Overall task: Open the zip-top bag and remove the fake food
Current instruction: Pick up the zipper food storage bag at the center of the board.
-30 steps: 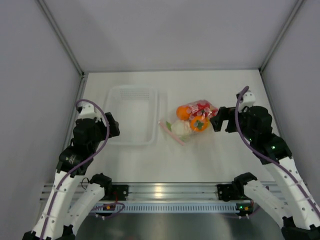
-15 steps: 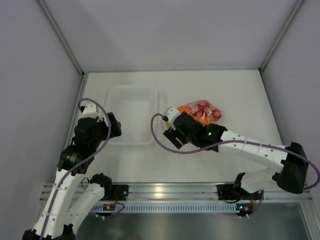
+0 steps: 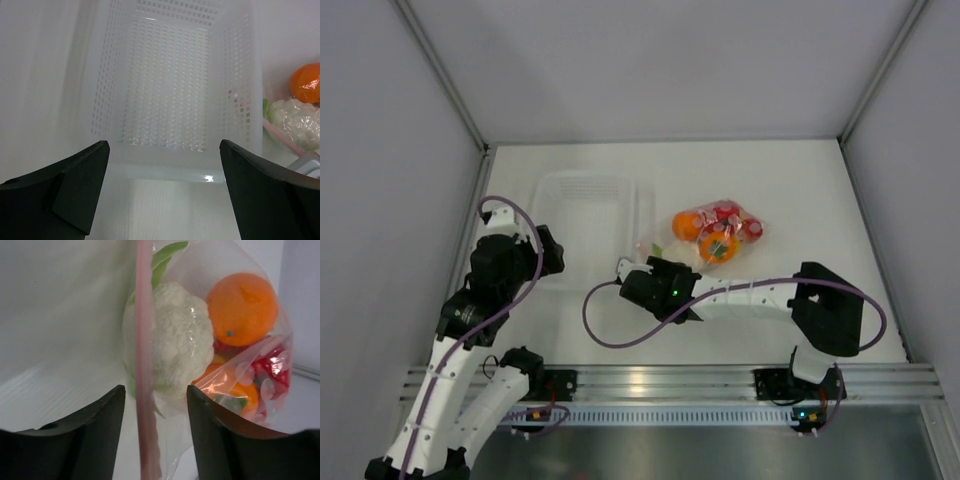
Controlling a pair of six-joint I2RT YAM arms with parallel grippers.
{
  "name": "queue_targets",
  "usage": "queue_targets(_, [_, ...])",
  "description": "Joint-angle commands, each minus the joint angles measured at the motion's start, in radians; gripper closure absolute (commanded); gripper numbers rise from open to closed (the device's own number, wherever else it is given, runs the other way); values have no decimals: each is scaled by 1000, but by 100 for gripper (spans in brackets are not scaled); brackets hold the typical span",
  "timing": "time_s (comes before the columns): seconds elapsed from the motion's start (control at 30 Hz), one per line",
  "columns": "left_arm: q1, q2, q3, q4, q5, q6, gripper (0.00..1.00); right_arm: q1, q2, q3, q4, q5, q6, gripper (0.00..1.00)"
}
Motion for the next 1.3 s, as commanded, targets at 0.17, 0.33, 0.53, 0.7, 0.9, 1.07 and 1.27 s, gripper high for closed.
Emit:
queue_targets(0.17, [-4,11,-6,58,20,1,2,11,-35,-60,217,180,-118,77])
queue_targets(0.33, [-4,12,-6,58,17,1,2,-15,-72,-68,205,181,-112,100])
queue_targets(0.53, [-4,25,4,58,23,7,2,-26,-236,-5,113,111,-12,100])
queue_targets(0.7, [-4,41,23,113,197,33,2,-84,-336,67,-16,34,113,100])
queue_targets(0.9, [-4,86,55,300,607,-62,2,-115,-465,136,-153,23,201,100])
queue_targets(1.07, [-4,147,17,678,878,-226,2,-146,-577,180,-229,-82,235,100])
queue_targets(1.27, [-70,259,-111,1188,914,-280,2,-153,-738,206,-236,-320,241,100])
